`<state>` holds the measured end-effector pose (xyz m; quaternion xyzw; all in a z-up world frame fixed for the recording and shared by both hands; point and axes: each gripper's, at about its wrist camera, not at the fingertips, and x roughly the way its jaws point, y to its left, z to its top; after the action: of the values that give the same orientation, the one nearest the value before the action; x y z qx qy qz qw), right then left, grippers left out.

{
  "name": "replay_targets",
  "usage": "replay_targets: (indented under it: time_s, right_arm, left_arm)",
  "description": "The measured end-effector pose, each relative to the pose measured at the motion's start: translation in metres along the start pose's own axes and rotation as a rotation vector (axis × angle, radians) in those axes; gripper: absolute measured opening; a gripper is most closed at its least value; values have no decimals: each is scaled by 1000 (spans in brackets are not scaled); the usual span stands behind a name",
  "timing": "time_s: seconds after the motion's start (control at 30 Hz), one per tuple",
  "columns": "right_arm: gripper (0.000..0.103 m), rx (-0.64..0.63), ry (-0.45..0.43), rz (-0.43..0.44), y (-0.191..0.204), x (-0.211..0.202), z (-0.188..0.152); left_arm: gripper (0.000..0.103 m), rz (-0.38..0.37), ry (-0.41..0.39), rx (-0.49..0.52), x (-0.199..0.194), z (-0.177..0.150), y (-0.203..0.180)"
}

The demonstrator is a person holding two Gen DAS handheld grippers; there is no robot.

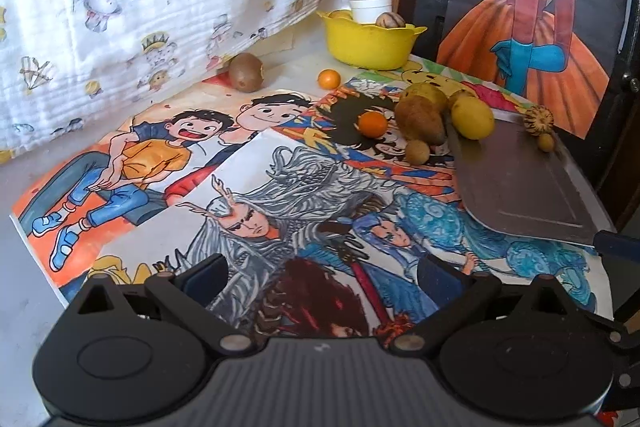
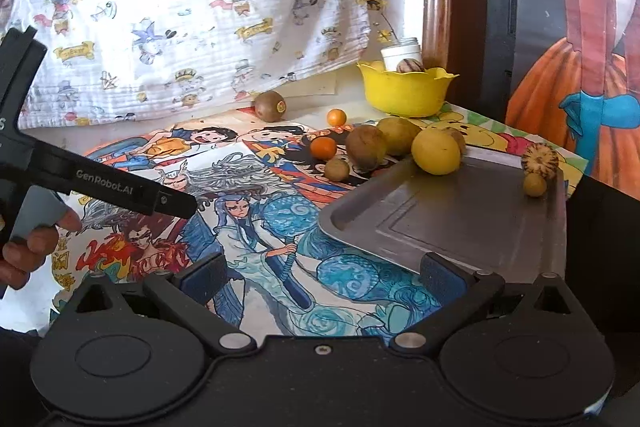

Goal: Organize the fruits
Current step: 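Withdraw both tools from the tray, then move both tools toward the fruits beside the tray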

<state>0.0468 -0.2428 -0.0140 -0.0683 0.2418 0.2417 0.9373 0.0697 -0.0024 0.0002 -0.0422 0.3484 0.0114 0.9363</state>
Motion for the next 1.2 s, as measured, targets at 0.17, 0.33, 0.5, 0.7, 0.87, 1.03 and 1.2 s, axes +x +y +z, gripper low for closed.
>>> replay_targets:
  time_s: [0.17, 0.33, 0.5, 0.7, 0.87, 1.03, 1.2]
  right_arm:
    - [102, 8, 15, -4, -4, 7, -2]
    - [102, 23, 27, -15, -9, 12, -3]
    - [102, 23, 33, -25, -13, 16, -2]
    - [102, -3, 37, -37, -15, 21, 3]
    - [102, -31, 35, -54, -20, 26, 10]
    - [102, -75, 19, -72, -24, 32, 20]
    - [102, -89, -5, -92, -34, 37, 32]
  left_arm:
    - [103, 23, 14, 5, 7, 2, 5]
    - [103, 43, 28, -8, 14, 6, 13]
    - [103, 62, 32, -11, 21, 10, 22]
    - [103, 78, 34, 4, 29, 17, 31]
    - [103, 87, 26, 26, 35, 25, 37]
    - [103, 80, 11, 57, 41, 37, 39]
    - [103, 51, -22, 104, 44, 47, 36]
